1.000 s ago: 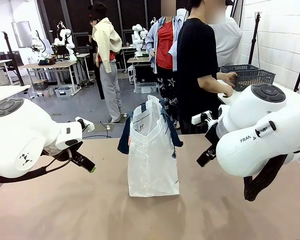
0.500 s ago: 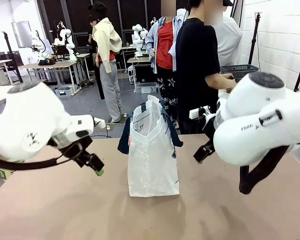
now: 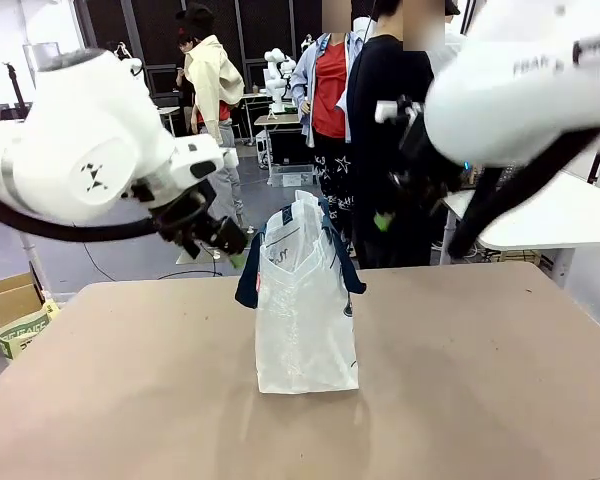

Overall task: Transfer purchased items from the store into the shopping bag.
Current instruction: Open the Reusable shopping bag in the center of the table.

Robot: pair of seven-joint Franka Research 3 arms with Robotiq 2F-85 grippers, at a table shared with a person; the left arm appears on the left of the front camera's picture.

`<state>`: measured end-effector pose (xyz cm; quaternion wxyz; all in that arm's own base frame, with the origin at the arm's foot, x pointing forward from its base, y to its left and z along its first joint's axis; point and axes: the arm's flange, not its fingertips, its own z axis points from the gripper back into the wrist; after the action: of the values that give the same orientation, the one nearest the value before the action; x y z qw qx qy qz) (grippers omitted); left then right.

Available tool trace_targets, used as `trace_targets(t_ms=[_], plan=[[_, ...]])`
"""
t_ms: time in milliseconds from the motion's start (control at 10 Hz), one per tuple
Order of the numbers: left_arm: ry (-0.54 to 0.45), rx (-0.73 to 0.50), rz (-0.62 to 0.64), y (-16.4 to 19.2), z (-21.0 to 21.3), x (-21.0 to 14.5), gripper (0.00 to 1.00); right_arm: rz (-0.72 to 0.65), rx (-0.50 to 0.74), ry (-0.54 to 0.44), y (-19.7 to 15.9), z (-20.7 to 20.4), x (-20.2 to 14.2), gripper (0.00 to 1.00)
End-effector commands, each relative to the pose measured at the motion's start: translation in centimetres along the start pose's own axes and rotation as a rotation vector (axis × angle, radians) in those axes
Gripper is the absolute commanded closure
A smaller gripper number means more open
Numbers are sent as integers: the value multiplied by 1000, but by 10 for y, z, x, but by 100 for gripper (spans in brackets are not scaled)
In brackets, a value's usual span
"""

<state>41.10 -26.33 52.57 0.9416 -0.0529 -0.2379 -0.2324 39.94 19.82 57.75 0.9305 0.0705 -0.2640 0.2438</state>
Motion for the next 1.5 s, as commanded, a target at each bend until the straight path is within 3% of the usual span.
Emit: trace_targets(t_ms=[0,100,200,400,500,700,900,1200,1300,1400], plan=[[-57,74,8,-8,10,26,0,-27,-22,-9,5,7,39,0],[-62,52,-15,-11,17,31,0,-8,-6,-16,4,13,47,0],[-66,17,-54,-12,21,23,0,-5,-2,-18,5,14,21,0],[-59,29,-15,-6,20,25,0,-5,-2,-18,5,14,21,0],[-71,25,-27,-11,25,29,0,-2,-6,-25,6,18,37,0],[-71,-76,91,-13,28,33,0,-146,112,-10,7,0,56,0],[-78,-97,198,-17,39,43,0,-185,128,56,19,-9,88,0],[-29,-141,150,-28,32,52,0,-176,170,140,22,-37,126,0],[-23,-122,142,-30,30,51,0,-174,141,73,24,-22,96,0],[-63,-107,170,-24,37,47,0,-174,141,73,24,-22,96,0]])
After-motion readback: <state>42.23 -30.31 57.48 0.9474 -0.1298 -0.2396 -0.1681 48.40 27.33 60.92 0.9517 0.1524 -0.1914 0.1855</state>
